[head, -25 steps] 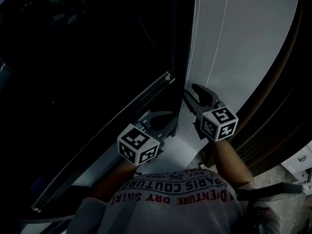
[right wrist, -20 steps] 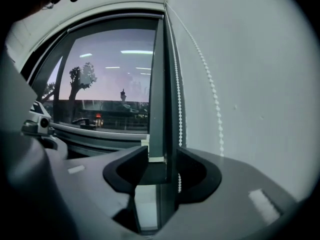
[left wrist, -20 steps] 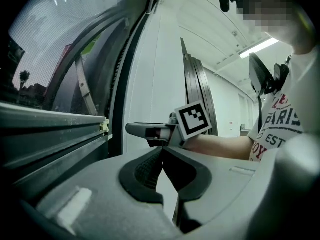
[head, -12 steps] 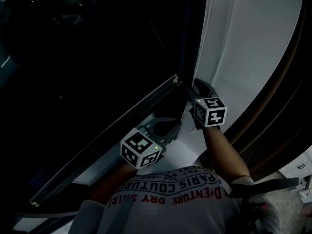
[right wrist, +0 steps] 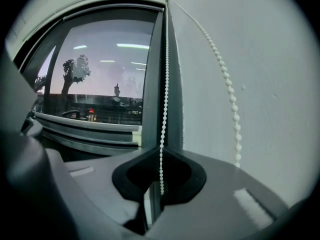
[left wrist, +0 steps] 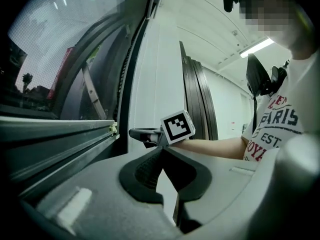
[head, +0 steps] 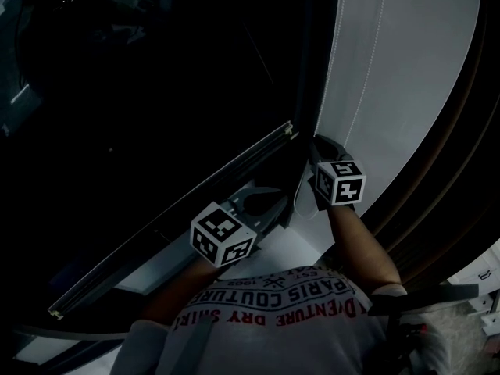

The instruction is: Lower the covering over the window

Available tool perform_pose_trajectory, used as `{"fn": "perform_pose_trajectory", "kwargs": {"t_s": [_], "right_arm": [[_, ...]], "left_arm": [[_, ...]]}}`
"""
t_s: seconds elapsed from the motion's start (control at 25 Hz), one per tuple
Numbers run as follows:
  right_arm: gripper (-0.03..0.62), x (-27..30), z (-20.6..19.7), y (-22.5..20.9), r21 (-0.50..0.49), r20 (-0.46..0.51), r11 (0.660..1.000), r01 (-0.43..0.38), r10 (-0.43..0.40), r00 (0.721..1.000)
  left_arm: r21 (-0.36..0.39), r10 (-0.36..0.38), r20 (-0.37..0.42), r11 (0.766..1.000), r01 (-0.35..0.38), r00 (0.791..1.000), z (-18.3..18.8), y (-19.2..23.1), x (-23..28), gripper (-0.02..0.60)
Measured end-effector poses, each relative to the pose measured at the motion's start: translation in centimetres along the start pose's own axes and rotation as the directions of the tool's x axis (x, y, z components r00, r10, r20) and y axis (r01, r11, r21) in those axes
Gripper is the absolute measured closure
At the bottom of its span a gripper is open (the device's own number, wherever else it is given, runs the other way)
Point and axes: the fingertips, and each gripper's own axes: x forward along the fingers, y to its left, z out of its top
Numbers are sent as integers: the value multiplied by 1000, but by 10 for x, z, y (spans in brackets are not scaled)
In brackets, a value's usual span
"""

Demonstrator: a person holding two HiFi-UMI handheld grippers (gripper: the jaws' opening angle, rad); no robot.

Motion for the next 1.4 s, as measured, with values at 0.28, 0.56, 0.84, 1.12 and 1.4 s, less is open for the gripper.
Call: {"fn": "perform_pose_trajectory", "kwargs": {"t_s": [0.28, 0.56, 0.84, 1.12, 1.4], "right_arm": [[580, -41, 1, 30, -9, 10, 984, -176, 176, 984], [582, -89, -16, 52, -8, 32, 942, -335, 336, 941], [585, -121, -29, 33, 51, 91, 924, -378, 373, 923], [585, -151, -28, 53, 37, 39, 873, -486, 485, 874], [585, -179, -25, 71, 41, 25, 825, -564, 564, 826]], "left_arm": [[-35, 6, 33, 999, -5, 999, 8, -7, 0, 580], [-83, -28, 48, 996, 32, 998, -3, -25, 16, 580], [-121, 16, 52, 993, -9, 999, 0, -31, 29, 580], [-71, 11, 63, 997, -7, 998, 50, -45, 37, 578], [-72, -24, 64, 997, 29, 998, 80, -70, 54, 500]]}}
